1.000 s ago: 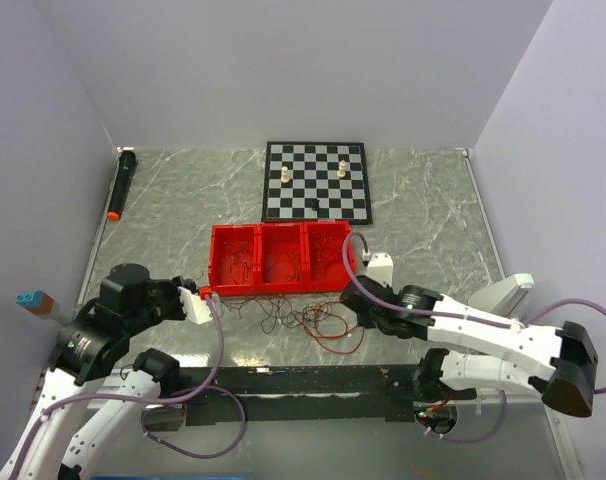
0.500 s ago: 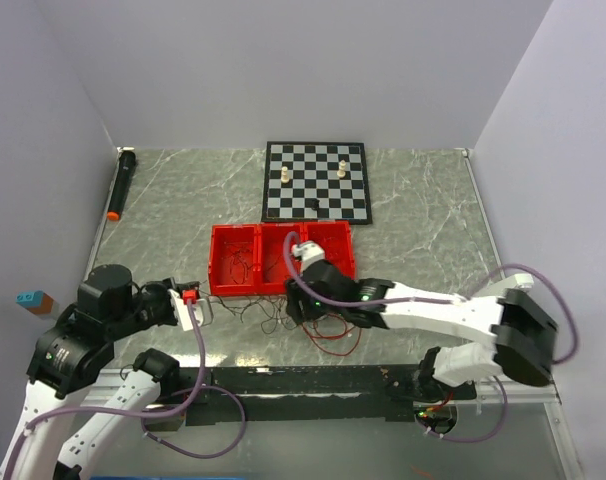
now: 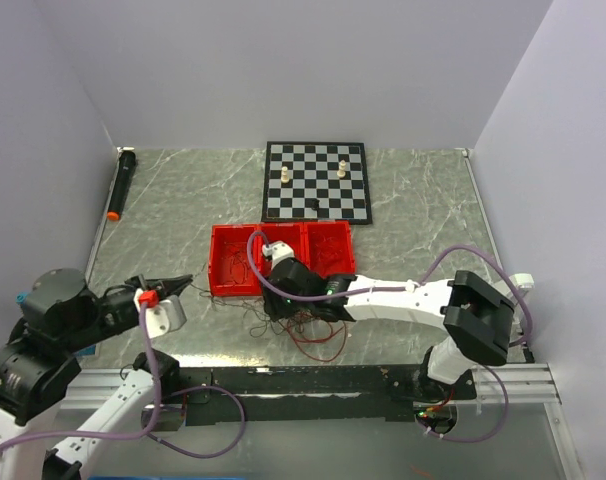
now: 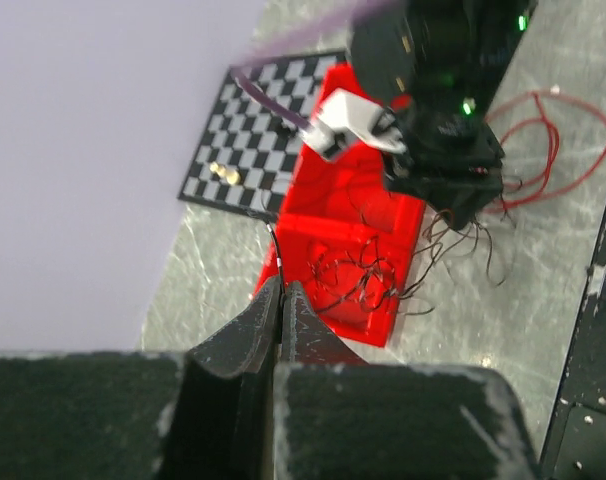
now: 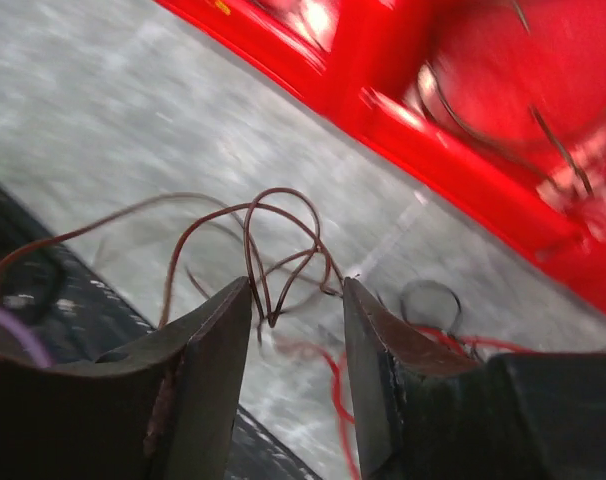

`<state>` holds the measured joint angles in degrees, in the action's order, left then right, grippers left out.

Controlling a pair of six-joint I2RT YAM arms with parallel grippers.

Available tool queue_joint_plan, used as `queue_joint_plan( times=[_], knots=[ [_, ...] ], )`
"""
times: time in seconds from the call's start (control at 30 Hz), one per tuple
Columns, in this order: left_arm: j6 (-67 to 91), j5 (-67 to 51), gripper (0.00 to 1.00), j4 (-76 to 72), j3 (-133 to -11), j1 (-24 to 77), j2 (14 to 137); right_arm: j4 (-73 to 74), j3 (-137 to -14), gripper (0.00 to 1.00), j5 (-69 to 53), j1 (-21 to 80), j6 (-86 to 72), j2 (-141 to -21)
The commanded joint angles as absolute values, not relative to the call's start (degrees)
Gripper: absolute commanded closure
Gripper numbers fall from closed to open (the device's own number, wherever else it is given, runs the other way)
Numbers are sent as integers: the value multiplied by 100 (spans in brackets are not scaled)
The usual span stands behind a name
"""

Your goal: Untangle the cables

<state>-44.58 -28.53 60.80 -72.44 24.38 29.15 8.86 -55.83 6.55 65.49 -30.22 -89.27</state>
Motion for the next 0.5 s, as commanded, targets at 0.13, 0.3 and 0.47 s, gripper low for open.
queue_joint_plan(
  times=[0.13,0.3,0.47],
  knots=[
    [-4043,-3190,99,6003,-8094,2399,3190,1538,-4888,58,1072,6609,-3471,-8842],
    [-3867,-3261,99,5933,-8717,2391,3436,1810,-4343,65,1169,6644,-3761,-8526],
    [-3525,-2788,99,4978,-9044,2391,3455,2258,-3860,68,1467,6732,-4156,-8070]
  ],
)
